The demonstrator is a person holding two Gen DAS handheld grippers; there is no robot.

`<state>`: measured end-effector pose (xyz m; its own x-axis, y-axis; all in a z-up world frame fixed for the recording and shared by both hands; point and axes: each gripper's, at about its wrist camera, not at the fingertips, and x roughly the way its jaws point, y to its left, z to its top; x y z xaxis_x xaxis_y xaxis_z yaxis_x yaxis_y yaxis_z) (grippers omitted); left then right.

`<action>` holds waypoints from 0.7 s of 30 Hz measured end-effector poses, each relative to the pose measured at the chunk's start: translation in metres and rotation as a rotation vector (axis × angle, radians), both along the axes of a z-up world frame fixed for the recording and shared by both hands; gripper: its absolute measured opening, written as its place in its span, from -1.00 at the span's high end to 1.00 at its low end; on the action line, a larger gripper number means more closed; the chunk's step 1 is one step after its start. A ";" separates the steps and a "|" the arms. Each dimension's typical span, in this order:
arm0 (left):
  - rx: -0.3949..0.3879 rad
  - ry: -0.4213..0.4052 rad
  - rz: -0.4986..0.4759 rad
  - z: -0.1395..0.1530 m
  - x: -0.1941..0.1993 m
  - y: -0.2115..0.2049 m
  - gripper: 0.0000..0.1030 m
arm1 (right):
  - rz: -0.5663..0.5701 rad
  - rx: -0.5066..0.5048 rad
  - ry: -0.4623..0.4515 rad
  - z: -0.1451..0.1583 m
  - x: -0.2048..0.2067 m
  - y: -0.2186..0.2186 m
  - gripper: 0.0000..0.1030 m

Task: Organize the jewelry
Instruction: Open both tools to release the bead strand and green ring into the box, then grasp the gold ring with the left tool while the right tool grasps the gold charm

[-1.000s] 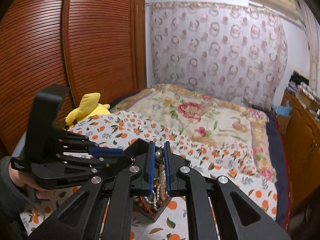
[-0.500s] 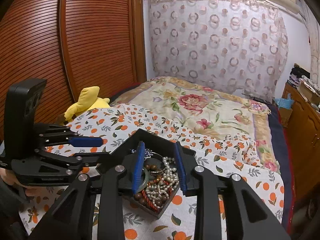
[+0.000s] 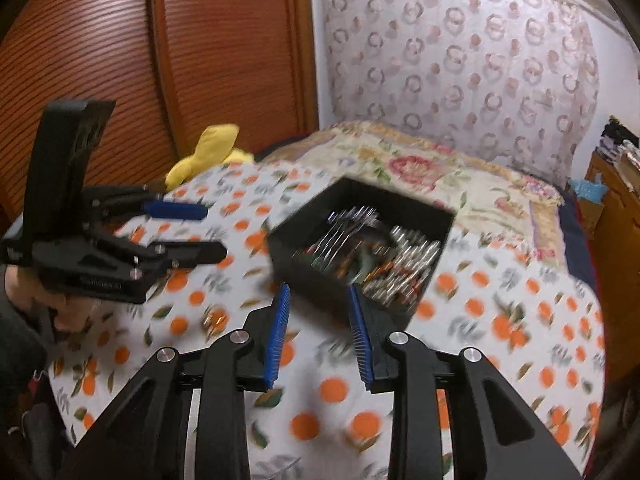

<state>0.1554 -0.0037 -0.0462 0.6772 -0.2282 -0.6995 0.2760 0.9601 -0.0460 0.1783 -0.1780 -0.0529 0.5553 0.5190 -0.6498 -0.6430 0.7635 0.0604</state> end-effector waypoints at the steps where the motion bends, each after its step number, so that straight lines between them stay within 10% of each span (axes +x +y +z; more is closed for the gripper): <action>1: 0.003 0.004 0.000 -0.002 -0.003 0.001 -0.30 | 0.007 -0.003 0.015 -0.005 -0.004 0.002 0.37; 21: 0.045 0.130 0.053 -0.052 -0.030 0.028 -0.76 | 0.143 -0.109 0.119 -0.049 -0.032 0.052 0.37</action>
<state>0.1255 0.0246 -0.0978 0.5909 -0.1609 -0.7905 0.2191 0.9751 -0.0347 0.1463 -0.1258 -0.1015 0.3970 0.5103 -0.7629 -0.7385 0.6711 0.0646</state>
